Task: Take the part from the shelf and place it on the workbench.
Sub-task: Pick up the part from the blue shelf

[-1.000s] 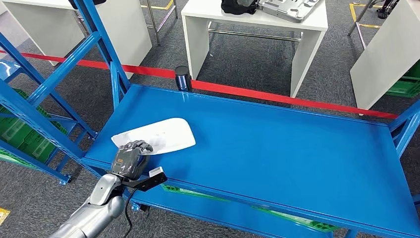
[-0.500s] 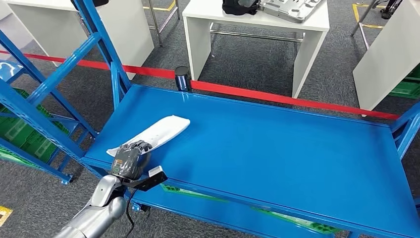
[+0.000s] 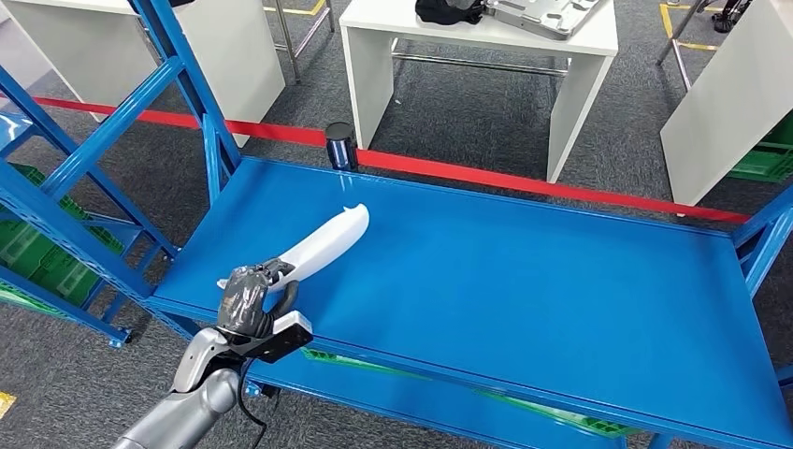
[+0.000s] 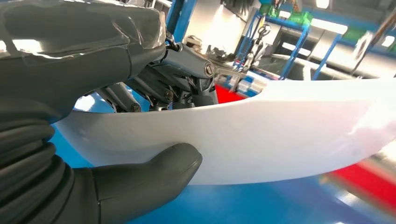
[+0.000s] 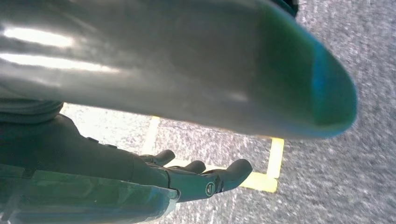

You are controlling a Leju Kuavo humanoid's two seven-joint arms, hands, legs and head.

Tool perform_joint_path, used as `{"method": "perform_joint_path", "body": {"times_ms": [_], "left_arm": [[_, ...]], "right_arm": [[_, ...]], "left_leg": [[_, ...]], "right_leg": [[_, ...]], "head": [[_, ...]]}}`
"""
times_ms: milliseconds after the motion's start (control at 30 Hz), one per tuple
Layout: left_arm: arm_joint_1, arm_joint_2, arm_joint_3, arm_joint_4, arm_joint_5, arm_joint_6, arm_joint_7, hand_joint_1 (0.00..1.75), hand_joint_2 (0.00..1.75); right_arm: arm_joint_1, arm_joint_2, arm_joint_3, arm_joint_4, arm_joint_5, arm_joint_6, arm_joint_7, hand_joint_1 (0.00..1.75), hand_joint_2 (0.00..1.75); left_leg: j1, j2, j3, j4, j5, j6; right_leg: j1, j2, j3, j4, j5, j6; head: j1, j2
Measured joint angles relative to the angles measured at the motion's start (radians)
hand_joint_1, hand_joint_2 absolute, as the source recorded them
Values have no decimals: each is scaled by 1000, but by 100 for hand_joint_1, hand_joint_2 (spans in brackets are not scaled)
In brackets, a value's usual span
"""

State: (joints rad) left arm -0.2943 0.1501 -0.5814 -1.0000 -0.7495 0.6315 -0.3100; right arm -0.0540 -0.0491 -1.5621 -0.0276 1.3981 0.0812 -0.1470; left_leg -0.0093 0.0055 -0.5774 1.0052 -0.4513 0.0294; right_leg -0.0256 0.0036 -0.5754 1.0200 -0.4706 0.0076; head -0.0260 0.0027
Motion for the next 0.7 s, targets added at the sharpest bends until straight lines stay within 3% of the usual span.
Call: {"method": "perform_joint_path", "body": {"times_ms": [67,100,167,233,267,333,367,433,500,567,633,700], "left_arm": [[5,0,0,-71,41,-3,-30,175,175],[6,-1,-1,-108,64,-7,-42,175,175],[8,-6,-1,-178,121,-27,-59,175,175],[14,-10,-3,-245,185,-57,-71,175,175],[17,-12,-4,-277,213,-71,-77,175,175],[21,-15,-5,-336,270,-101,-90,175,175],[22,-16,-5,-364,303,-120,-98,175,175],[30,-17,-5,-420,392,-174,-120,175,175],[42,-17,-4,-476,496,-236,-137,175,175],[50,-17,-2,-524,565,-276,-143,175,175],[56,-16,-1,-559,597,-297,-144,175,175],[66,-16,-1,-584,655,-334,-142,175,175]], "right_arm": [[0,0,0,0,2,7,-1,0,0],[0,-1,0,0,2,9,-3,0,0],[0,-1,0,-1,2,13,-8,0,0],[0,-1,0,-1,1,13,-12,0,0],[0,-1,0,-1,1,13,-13,0,0],[0,-1,0,-1,-1,13,-14,0,0],[-1,-1,0,-1,-4,12,-14,0,0],[-3,2,0,-1,-13,6,-15,0,0],[-4,7,0,-1,-20,0,-16,0,0],[-4,12,0,-1,-24,-2,-17,0,0],[-5,15,0,-1,-26,-3,-18,0,0],[-5,16,0,-1,-27,-4,-20,0,0]], "left_leg": [[4,2,9,-24,14,7],[5,3,13,-35,21,10],[3,3,12,-39,24,13],[-1,3,11,-37,23,13],[-1,3,11,-34,21,12],[0,2,10,-23,15,6],[-2,1,7,-14,9,0],[-6,1,0,1,0,-9],[-6,1,-3,7,-3,-13],[-2,-1,-11,27,-19,-22],[5,-2,-52,118,-74,-37],[12,-2,-117,254,-133,-47]], "right_leg": [[1,-2,-11,19,-12,3],[2,-2,-30,56,-31,0],[1,-3,-92,184,-86,-5],[1,-3,-137,273,-111,2],[0,-3,-133,261,-99,11],[-2,-5,-72,134,-45,30],[-2,-5,-38,69,-22,31],[0,-5,-7,6,-4,17],[1,-3,-8,9,-2,1],[-4,-2,-7,7,0,-7],[-6,-1,-6,7,1,-12],[-6,-1,-7,7,1,-15]], "head": [[1,0],[2,0],[4,0],[4,0],[4,0],[4,0],[4,0],[3,0],[2,0],[1,0],[-1,0],[-1,0]]}}
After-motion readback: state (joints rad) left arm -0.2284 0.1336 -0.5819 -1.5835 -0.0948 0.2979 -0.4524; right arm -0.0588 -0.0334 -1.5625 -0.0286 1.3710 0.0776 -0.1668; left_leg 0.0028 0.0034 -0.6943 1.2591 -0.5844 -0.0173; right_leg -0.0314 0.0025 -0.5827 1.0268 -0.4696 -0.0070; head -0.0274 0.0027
